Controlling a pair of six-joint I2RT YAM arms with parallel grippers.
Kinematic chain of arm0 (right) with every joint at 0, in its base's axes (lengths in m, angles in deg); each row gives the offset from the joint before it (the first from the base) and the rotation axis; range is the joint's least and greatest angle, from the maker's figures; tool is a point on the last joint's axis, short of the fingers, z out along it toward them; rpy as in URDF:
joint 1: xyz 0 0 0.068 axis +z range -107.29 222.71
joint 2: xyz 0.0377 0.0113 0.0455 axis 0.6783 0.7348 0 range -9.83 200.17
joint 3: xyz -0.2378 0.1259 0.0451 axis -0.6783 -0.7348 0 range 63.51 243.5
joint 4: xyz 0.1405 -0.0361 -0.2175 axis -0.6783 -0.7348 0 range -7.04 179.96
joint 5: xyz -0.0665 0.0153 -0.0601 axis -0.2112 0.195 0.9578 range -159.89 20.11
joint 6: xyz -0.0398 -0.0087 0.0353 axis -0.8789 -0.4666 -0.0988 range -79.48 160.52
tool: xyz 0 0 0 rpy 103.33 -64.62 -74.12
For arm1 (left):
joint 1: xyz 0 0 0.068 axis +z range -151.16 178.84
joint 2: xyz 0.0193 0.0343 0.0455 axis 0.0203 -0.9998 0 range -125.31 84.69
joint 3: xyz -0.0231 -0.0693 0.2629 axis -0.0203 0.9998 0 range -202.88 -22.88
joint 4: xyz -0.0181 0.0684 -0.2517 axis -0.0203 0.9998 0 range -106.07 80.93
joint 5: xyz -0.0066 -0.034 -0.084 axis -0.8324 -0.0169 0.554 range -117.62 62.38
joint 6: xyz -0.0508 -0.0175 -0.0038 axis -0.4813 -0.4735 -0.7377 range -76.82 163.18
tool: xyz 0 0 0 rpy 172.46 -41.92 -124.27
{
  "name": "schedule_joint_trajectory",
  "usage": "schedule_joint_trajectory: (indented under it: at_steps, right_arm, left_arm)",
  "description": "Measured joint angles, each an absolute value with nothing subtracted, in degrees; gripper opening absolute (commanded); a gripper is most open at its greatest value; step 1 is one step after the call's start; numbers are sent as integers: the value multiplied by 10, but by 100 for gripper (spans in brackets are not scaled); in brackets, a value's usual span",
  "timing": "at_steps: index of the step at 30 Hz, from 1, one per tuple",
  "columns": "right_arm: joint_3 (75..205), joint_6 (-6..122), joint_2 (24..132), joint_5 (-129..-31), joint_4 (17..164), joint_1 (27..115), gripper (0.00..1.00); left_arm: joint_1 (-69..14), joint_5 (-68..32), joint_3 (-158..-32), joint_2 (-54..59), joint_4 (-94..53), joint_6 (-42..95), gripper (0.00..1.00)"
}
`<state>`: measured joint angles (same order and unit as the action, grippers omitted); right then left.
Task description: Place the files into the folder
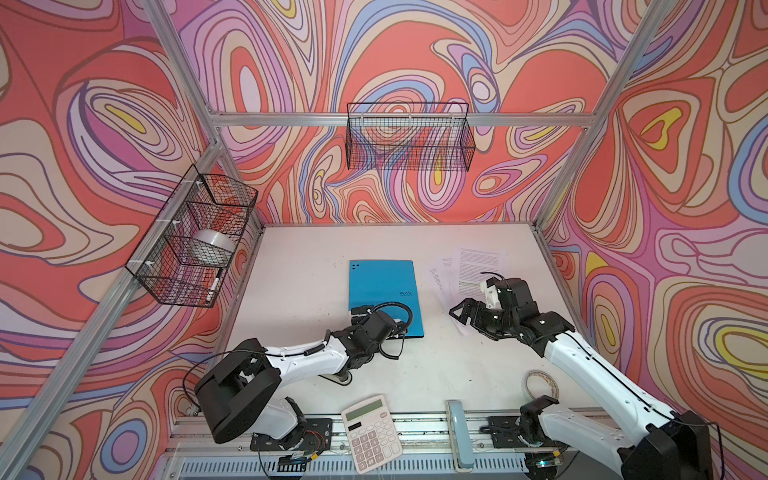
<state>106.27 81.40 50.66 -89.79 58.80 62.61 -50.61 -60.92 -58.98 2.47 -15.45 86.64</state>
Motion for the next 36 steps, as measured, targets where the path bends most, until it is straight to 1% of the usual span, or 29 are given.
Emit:
schedule_joint_trajectory:
  at_steps: [10, 24, 36]
  right_arm:
    - [1052, 818, 563, -970, 673, 626, 94]
    - [1060, 826, 721, -1037, 794, 627, 94]
    - [1109, 830, 844, -1075, 867, 636, 93]
  left_arm:
    - [-506, -657, -580, 24, -211, 852, 100]
    - [-506, -674, -580, 25, -215, 819, 100]
    - [-506, -678, -580, 25, -215, 805, 100]
